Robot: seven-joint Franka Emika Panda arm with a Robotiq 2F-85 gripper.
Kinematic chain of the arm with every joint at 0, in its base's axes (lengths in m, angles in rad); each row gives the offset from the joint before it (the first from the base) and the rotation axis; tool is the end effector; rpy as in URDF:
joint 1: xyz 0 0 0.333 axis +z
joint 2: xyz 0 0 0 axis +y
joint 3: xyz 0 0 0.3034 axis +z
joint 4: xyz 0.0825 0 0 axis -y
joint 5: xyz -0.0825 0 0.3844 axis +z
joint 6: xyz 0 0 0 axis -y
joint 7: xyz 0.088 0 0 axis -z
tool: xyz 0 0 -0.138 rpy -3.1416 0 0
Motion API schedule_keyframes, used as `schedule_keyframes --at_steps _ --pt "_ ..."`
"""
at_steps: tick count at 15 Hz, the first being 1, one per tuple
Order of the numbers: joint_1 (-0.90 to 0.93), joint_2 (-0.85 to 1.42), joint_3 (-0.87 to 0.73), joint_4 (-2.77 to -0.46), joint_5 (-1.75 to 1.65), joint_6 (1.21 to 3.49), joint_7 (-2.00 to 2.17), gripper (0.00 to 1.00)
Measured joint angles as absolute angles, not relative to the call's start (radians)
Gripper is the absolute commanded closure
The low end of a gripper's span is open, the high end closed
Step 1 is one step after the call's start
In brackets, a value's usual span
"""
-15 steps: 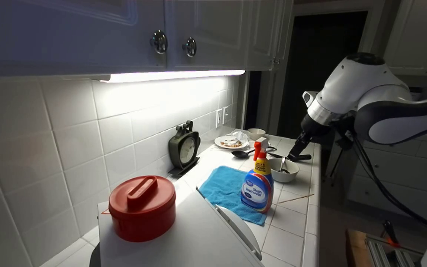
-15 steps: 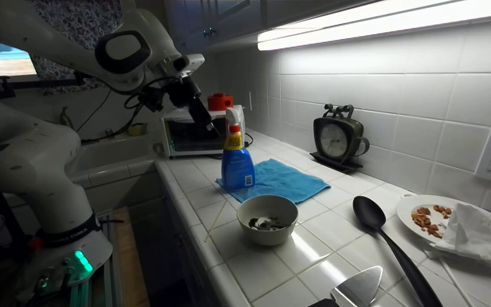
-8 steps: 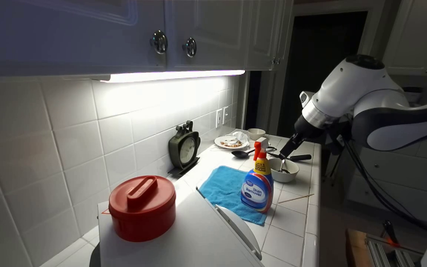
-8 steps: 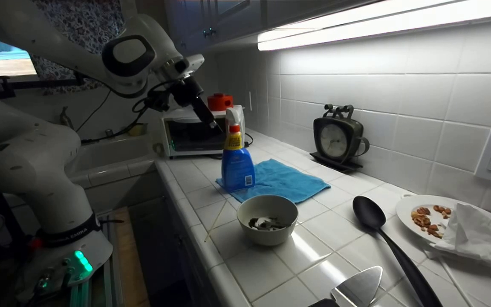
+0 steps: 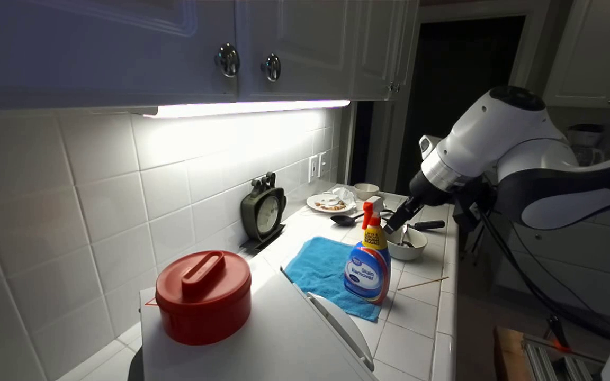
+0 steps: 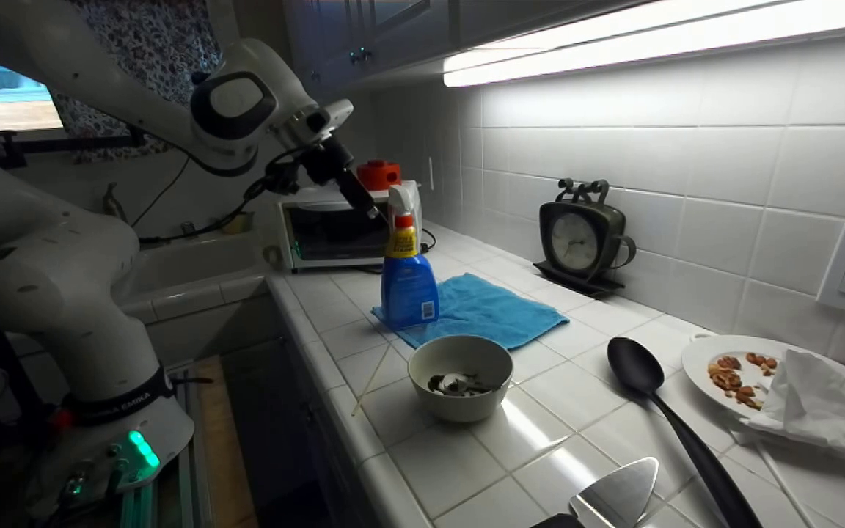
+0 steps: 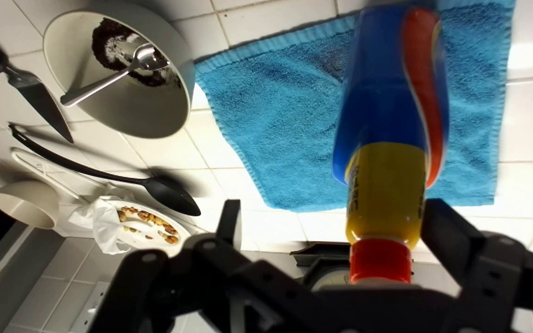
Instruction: Spray some contents from the spray bottle
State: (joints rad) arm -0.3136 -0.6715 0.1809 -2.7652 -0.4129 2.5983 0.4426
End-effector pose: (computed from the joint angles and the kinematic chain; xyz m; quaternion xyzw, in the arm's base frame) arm 0.3905 -0.0561 0.4189 0.9427 -0.1338 0.2568 0.1656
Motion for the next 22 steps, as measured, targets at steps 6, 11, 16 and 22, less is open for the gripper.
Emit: schedule_keyframes --at_steps 6,11,16,22 --pt "-0.313 -0.657 0.203 -2.765 -0.412 2.641 0.446 0.0" --pt "-0.314 -0.642 0.218 -2.765 -0.412 2.682 0.472 0.0" --pt "-0.342 -0.633 0.251 -2.765 -0.412 2.715 0.492 0.0" --pt "-0.39 -0.633 0.316 -2.765 -0.412 2.723 0.525 0.0"
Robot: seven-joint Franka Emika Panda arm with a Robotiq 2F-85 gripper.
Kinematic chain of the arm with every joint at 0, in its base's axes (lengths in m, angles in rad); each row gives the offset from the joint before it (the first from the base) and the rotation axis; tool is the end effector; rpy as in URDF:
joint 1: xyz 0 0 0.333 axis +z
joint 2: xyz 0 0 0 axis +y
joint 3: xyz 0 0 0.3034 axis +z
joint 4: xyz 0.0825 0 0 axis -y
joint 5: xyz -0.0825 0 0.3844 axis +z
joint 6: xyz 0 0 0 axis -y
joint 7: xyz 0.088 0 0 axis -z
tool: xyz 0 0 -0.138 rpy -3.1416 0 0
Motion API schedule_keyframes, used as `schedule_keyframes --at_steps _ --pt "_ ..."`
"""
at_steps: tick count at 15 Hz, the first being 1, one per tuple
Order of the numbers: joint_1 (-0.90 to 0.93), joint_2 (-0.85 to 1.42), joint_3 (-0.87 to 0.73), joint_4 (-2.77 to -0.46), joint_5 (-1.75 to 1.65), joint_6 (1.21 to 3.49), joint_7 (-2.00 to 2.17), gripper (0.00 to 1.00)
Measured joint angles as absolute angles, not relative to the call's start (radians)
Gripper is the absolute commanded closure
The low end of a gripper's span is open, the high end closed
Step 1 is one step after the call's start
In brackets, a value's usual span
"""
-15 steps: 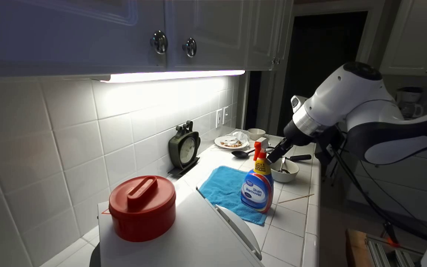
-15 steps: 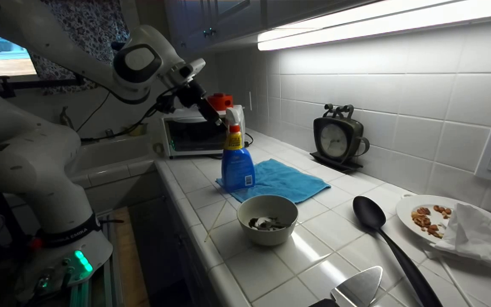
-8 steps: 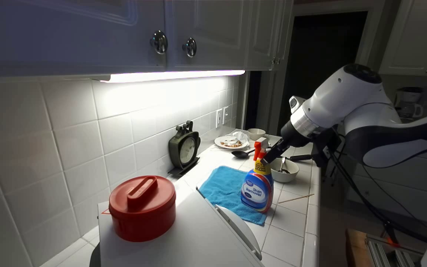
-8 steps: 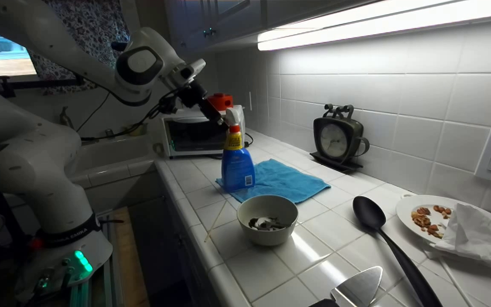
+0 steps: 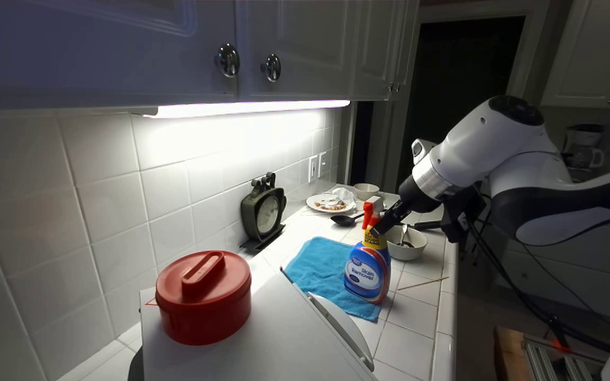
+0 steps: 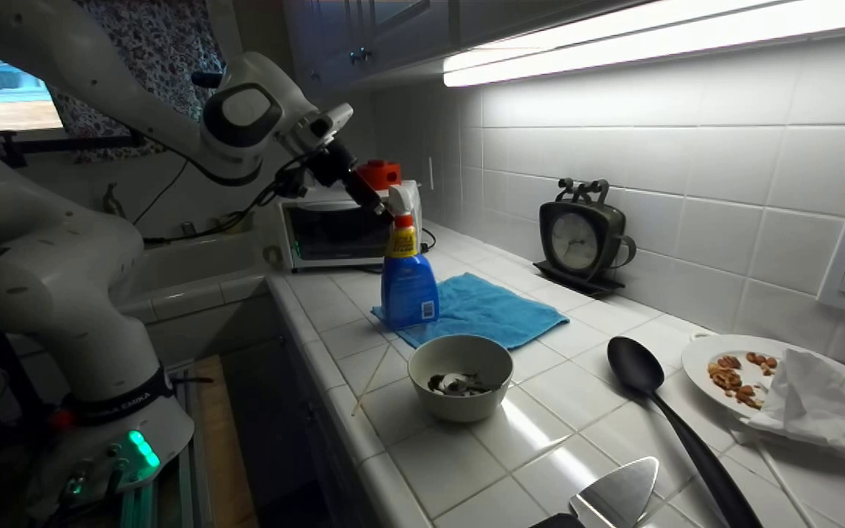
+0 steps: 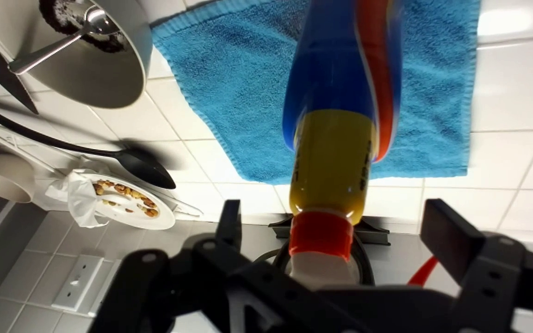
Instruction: Spray some contents from the spray bottle
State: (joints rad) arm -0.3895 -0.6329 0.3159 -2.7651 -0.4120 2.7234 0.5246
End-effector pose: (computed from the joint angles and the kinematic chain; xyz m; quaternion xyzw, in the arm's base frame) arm 0.4071 -0.0292 0.4114 0.9325 -0.1265 0.2959 0.1636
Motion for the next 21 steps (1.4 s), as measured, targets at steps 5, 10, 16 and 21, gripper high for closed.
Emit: schedule_keyframes --at_steps 5,10,16,21 --pt "-0.452 -0.633 0.39 -2.765 -0.419 2.729 0.565 0.0" --pt "-0.501 -0.633 0.457 -2.765 -0.427 2.748 0.618 0.0" --pt "-0.57 -0.633 0.528 -2.765 -0.446 2.797 0.677 0.0" --pt "-0.627 -0.633 0.587 -2.765 -0.448 2.834 0.698 0.0"
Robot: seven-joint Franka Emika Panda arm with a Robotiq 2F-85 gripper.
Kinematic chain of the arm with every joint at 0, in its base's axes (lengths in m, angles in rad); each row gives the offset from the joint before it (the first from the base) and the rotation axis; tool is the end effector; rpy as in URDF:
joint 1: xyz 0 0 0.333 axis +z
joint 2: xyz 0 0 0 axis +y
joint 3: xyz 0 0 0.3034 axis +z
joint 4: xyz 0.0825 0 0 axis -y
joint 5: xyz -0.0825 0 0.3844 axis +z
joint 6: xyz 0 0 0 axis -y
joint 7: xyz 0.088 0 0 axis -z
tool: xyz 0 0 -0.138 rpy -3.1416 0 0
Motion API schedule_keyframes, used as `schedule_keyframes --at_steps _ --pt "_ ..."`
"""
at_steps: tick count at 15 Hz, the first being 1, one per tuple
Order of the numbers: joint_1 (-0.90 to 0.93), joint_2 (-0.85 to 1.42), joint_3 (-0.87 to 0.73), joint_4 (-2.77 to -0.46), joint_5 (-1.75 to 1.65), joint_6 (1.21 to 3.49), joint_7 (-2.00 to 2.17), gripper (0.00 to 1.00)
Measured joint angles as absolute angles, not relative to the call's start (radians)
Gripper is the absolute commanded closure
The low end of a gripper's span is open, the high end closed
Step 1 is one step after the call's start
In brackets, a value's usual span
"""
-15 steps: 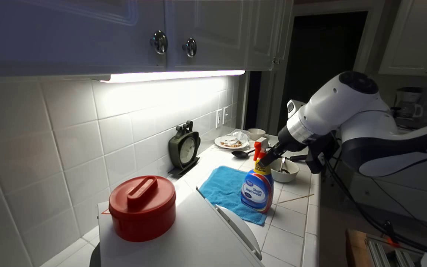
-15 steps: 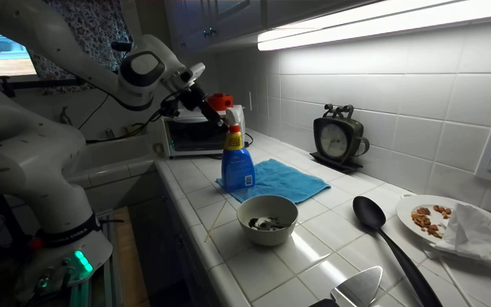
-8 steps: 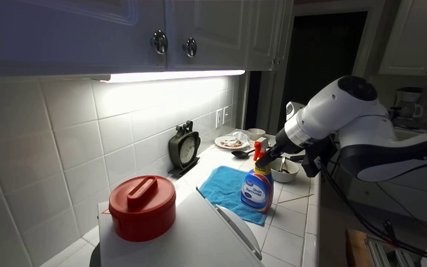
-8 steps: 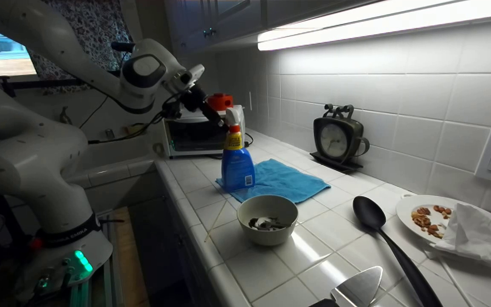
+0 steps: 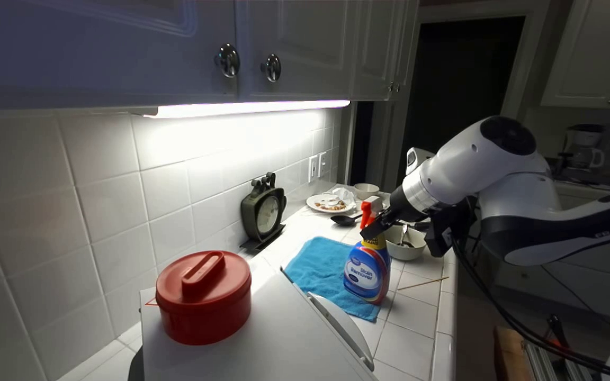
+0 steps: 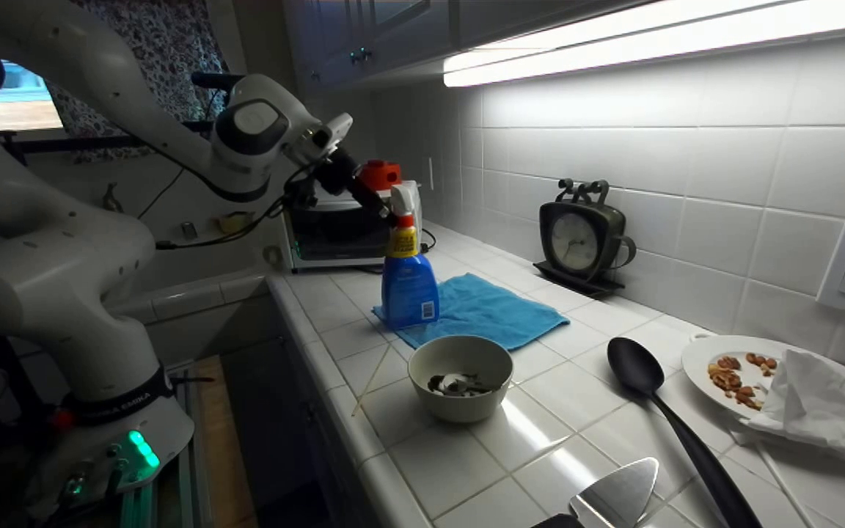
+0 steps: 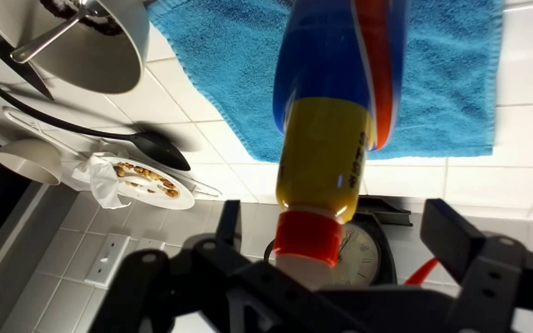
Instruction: Spray some contents from the spray bottle
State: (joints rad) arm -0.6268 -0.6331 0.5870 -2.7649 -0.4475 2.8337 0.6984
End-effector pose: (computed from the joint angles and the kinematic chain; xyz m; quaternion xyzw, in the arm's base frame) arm 0.4197 -0.0158 0.3947 0.9104 -0.1537 0.3298 0.1969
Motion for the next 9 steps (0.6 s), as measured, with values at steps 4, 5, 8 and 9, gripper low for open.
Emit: schedule_keyframes --at_steps 4,5,8,9 --pt "-0.665 -0.633 0.628 -2.765 -0.45 2.854 0.716 0.0" --pt "-0.674 -0.633 0.637 -2.765 -0.451 2.859 0.718 0.0" --pt "-0.705 -0.633 0.666 -2.765 -0.451 2.867 0.731 0.0" --pt "-0.716 -0.633 0.676 -2.765 -0.451 2.867 0.739 0.0"
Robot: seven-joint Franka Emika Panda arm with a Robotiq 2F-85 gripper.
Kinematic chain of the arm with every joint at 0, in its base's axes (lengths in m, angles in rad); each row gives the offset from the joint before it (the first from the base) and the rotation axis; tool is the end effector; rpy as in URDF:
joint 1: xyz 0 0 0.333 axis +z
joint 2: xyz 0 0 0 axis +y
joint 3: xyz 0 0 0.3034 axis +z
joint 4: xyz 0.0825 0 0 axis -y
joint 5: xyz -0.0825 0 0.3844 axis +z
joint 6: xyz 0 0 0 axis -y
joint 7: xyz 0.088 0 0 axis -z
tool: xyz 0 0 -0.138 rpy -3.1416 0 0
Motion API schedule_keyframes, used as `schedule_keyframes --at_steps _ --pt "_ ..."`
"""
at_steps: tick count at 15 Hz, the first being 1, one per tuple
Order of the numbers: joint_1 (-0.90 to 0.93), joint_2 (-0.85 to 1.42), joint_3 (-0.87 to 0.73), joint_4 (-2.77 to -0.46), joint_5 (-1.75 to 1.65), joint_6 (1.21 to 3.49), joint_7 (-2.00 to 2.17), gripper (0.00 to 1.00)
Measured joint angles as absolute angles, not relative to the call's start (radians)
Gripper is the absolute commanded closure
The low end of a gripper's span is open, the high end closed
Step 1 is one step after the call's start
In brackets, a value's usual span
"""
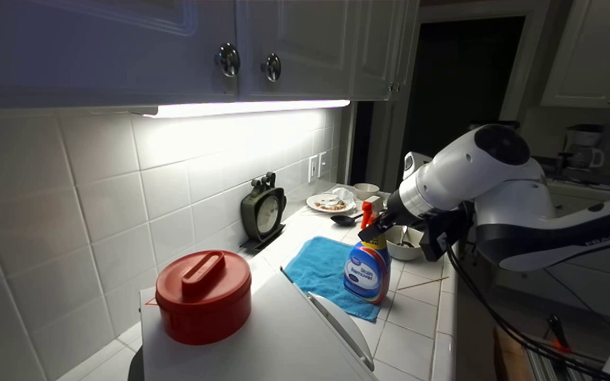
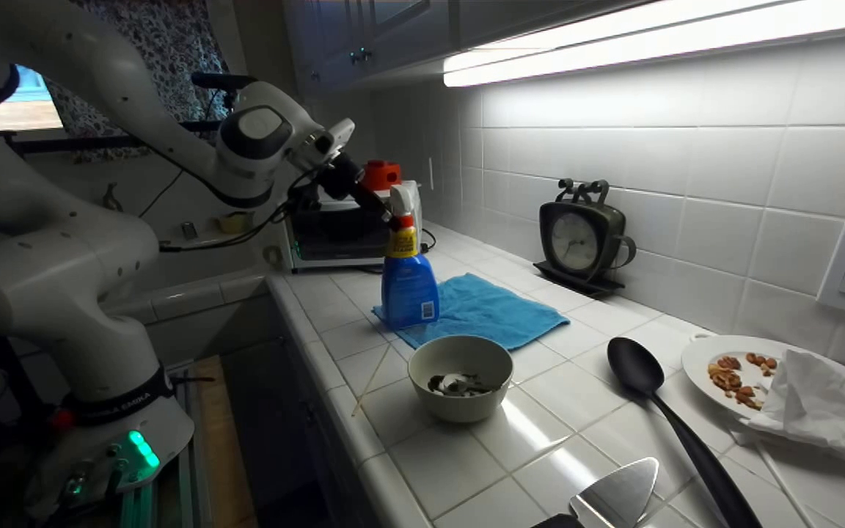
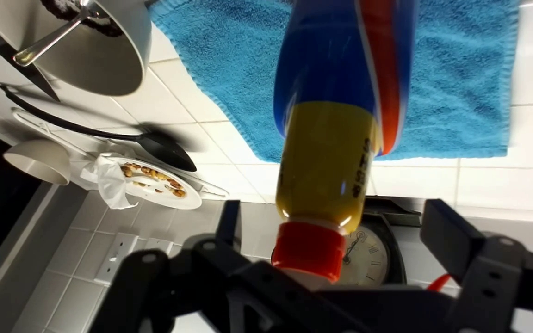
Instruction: Spray some contents from the spray bottle
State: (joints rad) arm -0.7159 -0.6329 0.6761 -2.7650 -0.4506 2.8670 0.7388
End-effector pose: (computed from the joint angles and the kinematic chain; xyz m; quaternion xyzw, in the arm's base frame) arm 0.4235 -0.0171 0.3849 0.9053 -0.1623 0.3334 0.2072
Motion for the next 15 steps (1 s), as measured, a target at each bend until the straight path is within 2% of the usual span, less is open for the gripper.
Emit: schedule_keyframes --at_steps 15 --pt "-0.775 -0.633 0.735 -2.765 -0.451 2.915 0.778 0.0"
